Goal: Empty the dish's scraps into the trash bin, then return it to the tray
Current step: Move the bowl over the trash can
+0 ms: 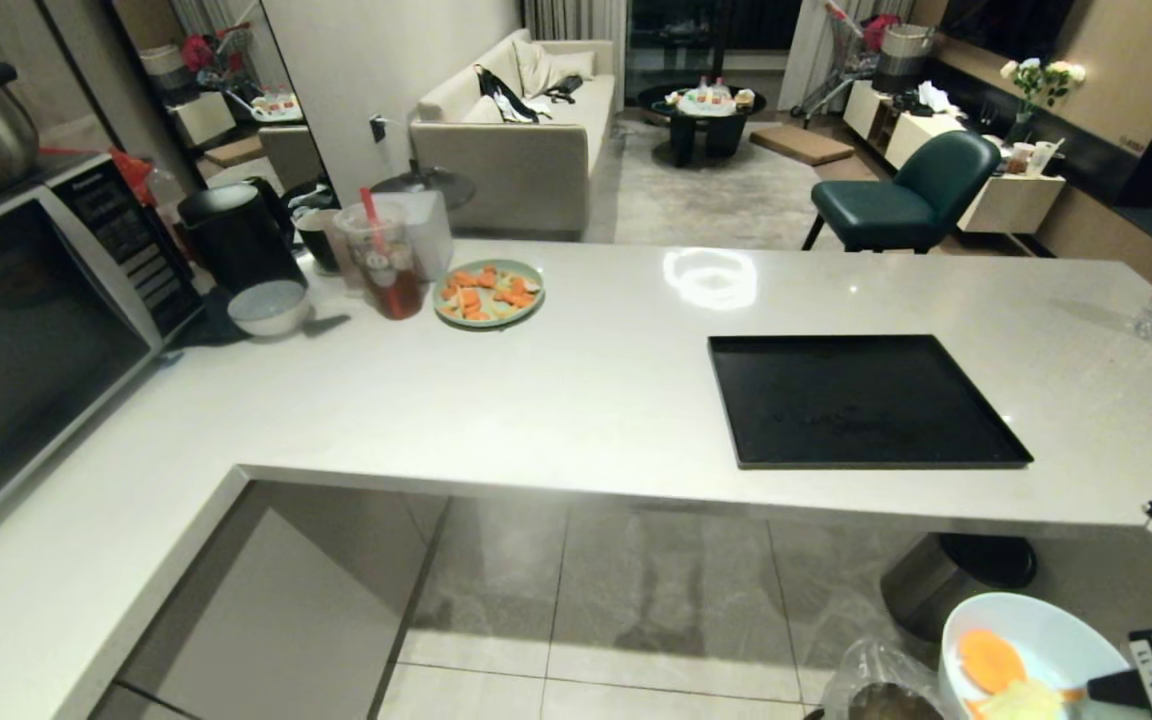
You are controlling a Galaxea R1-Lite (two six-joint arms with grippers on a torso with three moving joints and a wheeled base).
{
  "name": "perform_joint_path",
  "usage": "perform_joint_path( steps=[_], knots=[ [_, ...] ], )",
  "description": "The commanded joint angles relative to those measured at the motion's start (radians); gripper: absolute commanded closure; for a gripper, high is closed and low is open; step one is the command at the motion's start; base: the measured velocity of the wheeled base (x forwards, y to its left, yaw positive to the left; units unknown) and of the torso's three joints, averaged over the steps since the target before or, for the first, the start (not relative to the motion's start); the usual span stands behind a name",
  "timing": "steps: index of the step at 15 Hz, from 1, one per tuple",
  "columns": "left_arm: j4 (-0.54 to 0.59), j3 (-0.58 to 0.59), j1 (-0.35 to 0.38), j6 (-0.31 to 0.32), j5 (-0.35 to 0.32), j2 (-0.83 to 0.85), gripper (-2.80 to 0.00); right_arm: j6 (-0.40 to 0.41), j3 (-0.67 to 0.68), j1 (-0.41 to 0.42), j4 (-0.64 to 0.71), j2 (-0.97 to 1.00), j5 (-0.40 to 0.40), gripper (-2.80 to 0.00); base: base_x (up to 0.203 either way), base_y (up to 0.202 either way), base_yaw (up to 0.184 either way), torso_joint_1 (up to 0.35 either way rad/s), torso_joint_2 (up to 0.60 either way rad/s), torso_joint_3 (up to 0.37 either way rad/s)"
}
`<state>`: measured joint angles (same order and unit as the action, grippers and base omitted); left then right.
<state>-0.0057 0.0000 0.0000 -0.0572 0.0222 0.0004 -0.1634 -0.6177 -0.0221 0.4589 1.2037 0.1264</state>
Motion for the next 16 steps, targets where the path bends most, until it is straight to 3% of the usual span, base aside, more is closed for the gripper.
perform_joint_path(
  steps=[1,6,16],
  knots=[
    [0.000,0.000,0.000,-0.001,0.001,0.001,0.00,-0.001,0.012,-0.001,0.003,-0.009,0.001,0.00,-0.191,0.000,0.000,0.007,0.00,-0.002],
    [0.000,0.000,0.000,-0.001,0.001,0.001,0.00,-0.001,0.018,-0.001,0.003,-0.019,0.001,0.00,-0.177,0.000,0.000,0.000,0.00,0.004],
    [0.000,0.000,0.000,-0.001,0.001,0.001,0.00,-0.002,0.022,-0.001,0.012,-0.056,0.009,0.00,0.000,0.000,0.000,0.003,0.00,0.000]
  ],
)
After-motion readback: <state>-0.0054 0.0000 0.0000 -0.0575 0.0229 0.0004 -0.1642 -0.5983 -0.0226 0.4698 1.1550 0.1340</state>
